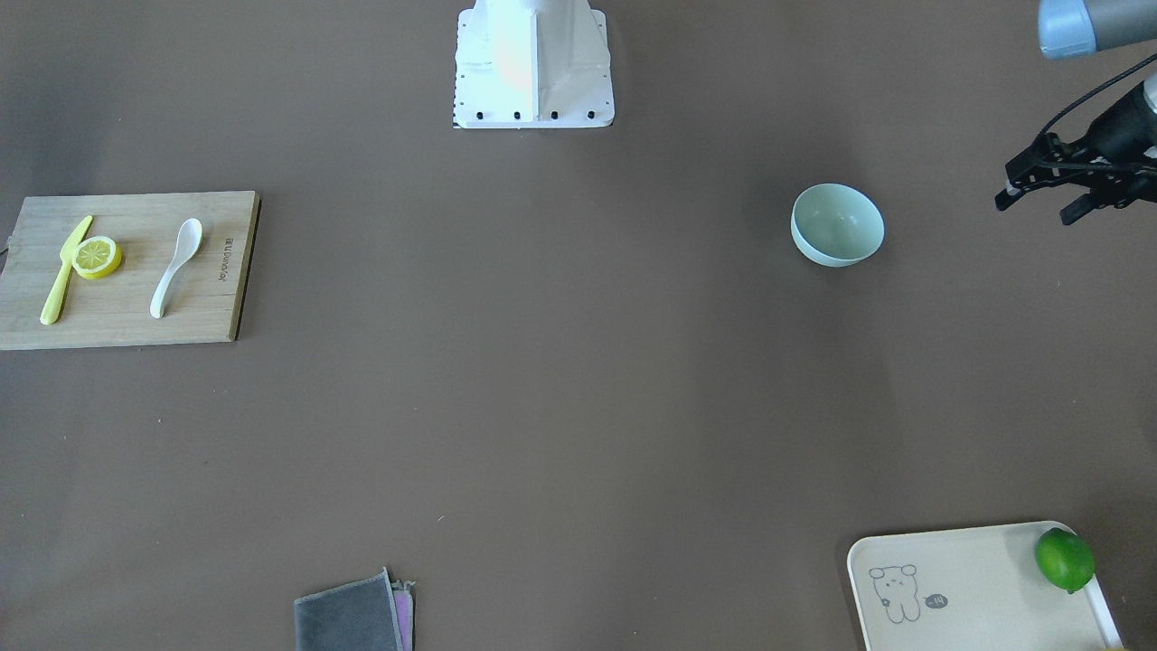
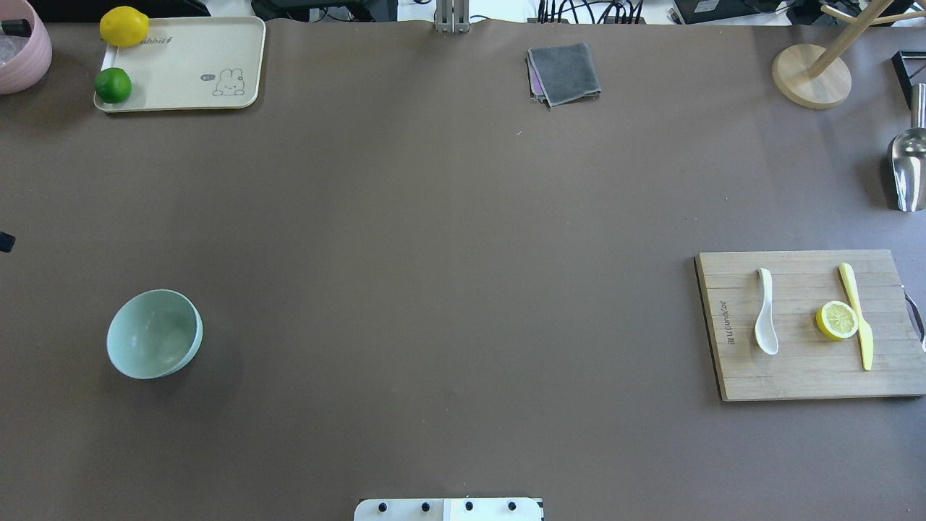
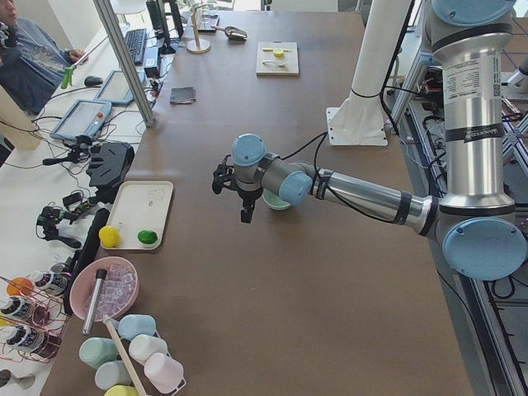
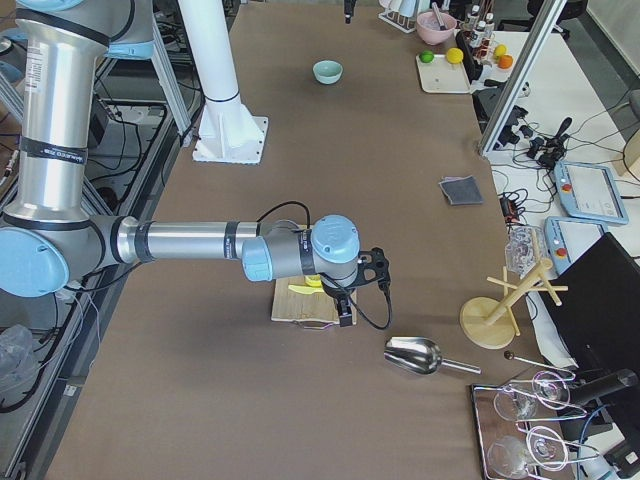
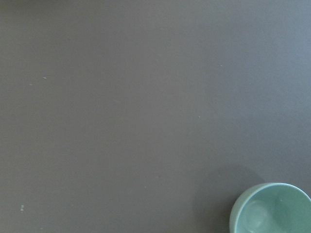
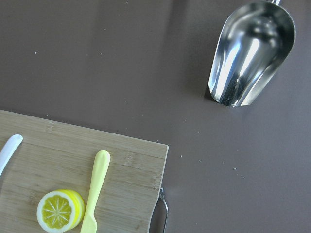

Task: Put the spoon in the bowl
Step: 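Reach the left gripper down to the rim of the pale green bowl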

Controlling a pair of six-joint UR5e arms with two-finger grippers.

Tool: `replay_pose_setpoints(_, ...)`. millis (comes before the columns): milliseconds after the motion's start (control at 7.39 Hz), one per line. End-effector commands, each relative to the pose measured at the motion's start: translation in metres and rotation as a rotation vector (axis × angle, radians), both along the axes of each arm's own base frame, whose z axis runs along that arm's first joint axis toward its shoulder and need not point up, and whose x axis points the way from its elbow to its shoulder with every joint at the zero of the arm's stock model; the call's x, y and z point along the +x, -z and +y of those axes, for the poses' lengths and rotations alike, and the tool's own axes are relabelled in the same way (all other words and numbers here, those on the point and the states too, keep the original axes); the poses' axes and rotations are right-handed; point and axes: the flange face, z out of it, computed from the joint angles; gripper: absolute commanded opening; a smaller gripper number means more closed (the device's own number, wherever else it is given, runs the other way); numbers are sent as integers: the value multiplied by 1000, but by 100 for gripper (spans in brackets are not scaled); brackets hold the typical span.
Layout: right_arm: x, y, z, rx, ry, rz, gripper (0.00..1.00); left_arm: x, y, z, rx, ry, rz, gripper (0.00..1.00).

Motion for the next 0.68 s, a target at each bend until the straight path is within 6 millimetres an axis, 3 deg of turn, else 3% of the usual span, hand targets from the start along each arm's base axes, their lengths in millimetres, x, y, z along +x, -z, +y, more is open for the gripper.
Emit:
replay_pose_setpoints(0, -1, -2, 1, -3, 2, -2, 100, 61, 4, 15, 48, -60, -49, 98)
replay_pose_setpoints(271, -1, -13, 1, -27, 1, -3, 100, 121, 3, 40, 8, -58, -73, 98)
replay_pose_setpoints(541, -2, -16, -1, -32, 3, -4, 100, 139, -42, 41, 31, -81, -50, 98)
